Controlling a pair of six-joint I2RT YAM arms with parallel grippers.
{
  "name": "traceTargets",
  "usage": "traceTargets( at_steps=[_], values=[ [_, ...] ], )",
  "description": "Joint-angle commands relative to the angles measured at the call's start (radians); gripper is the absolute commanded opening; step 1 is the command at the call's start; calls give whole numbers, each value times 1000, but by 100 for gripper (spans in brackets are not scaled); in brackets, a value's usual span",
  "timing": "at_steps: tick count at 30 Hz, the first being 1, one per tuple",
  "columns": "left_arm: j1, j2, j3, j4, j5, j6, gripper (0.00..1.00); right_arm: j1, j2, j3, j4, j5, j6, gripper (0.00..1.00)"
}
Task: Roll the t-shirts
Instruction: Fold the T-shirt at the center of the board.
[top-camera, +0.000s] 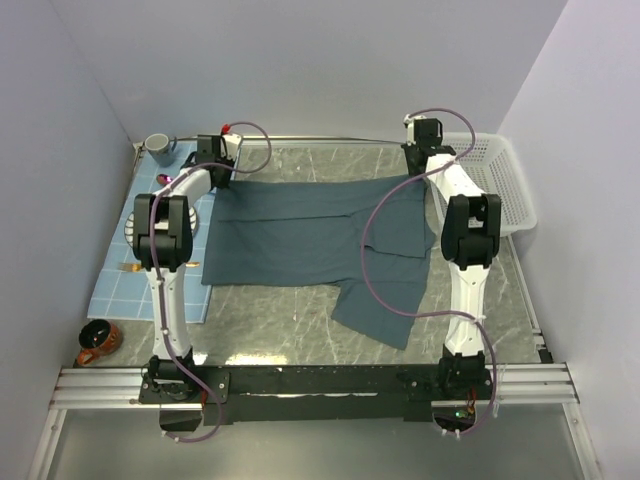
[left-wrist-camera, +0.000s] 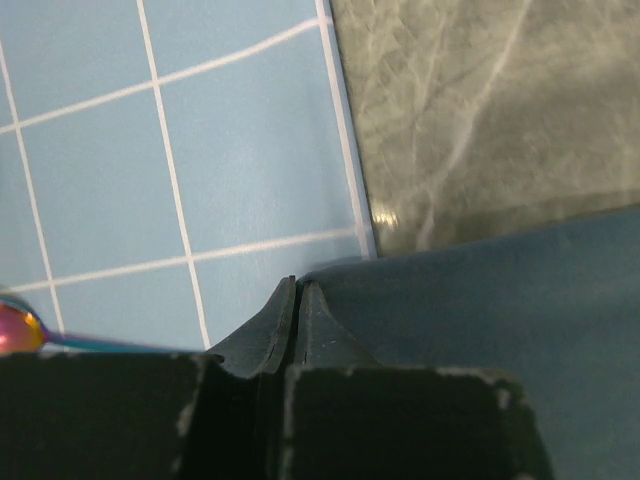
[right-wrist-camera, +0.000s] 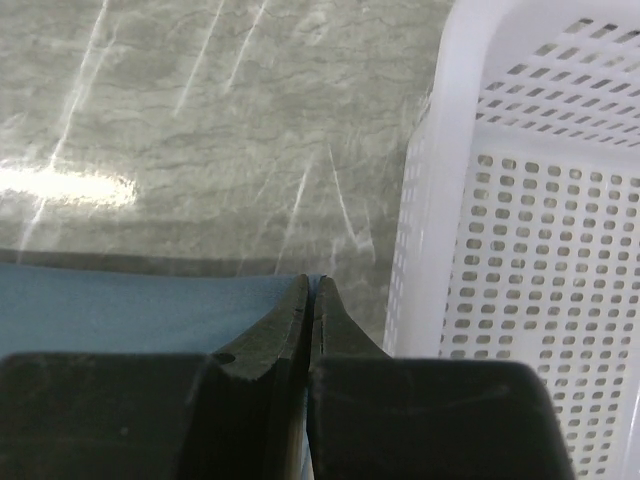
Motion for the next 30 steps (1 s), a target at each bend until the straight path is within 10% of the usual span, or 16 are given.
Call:
traceTargets(
  at_steps=[1, 7, 13, 19, 23, 30],
  values=[
    [-5, 49, 111, 52, -48, -19, 1, 0, 48, 91, 33, 81, -43, 0],
    [-11, 115, 210, 55, -102, -6, 12, 5, 117, 207, 29, 129, -63, 4],
    [-11, 75, 217, 67, -160, -47, 48, 12, 66, 194, 90, 179, -37, 65],
    [-8, -109, 184, 57, -139, -122, 67, 19, -169, 85, 84, 80, 49, 70],
    [-6, -323, 32, -47, 92, -54, 70, 19, -397, -139, -48, -328, -4, 70],
    [18, -677, -388, -235, 323, 210, 76, 37, -916, -729, -219, -667, -607, 71]
  ],
)
